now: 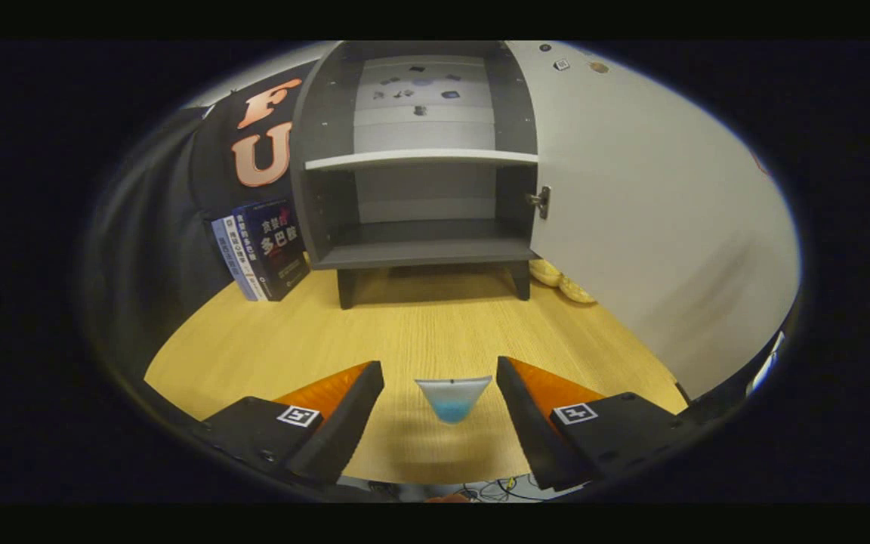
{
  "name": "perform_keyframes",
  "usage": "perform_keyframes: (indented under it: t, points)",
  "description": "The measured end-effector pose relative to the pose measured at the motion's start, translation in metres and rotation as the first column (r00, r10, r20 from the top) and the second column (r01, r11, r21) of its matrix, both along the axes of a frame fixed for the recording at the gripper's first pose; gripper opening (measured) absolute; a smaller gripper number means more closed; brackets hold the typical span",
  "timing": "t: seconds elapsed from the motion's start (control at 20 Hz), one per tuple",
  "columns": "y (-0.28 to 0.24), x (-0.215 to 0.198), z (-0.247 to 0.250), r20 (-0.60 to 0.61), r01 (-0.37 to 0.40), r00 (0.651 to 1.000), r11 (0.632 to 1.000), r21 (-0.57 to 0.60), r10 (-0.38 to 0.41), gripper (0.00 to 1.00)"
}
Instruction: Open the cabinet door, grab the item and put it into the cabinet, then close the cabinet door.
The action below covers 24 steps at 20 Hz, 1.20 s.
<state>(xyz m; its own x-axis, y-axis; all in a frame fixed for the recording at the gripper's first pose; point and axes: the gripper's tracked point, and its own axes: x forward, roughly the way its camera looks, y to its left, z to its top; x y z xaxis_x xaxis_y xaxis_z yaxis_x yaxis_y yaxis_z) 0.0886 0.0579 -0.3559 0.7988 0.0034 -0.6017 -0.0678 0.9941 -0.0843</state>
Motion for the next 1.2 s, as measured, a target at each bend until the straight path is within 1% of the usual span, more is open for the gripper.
perform_keyframes:
  t: [0.25, 0.5, 0.65, 0.8, 0.85, 0.95, 1.0, 1.1, 1.2]
  points:
    - [-0.010, -0.007, -0.039, -0.074, 0.046, 0.996, 0.999, -0.010, -0.047, 0.96]
    - [-0.009, -0.007, -0.062, -0.111, 0.086, 0.990, 0.996, 0.020, -0.083, 0.94]
    - [-0.009, -0.006, -0.068, -0.124, 0.117, 0.986, 0.992, 0.040, -0.112, 0.85]
    - [-0.011, -0.008, -0.070, -0.128, 0.150, 0.982, 0.987, 0.053, -0.142, 0.61]
    - [-0.010, -0.008, -0.069, -0.129, 0.149, 0.982, 0.987, 0.053, -0.141, 0.56]
    - [-0.009, -0.010, -0.066, -0.128, 0.134, 0.984, 0.990, 0.048, -0.127, 0.56]
    - [-0.009, -0.010, -0.058, -0.112, 0.121, 0.987, 0.992, 0.045, -0.115, 0.53]
    - [-0.007, -0.008, -0.036, -0.073, 0.092, 0.993, 0.995, 0.030, -0.090, 0.53]
    - [0.003, -0.001, -0.002, -0.019, 0.057, 0.998, 0.997, 0.047, -0.056, 0.53]
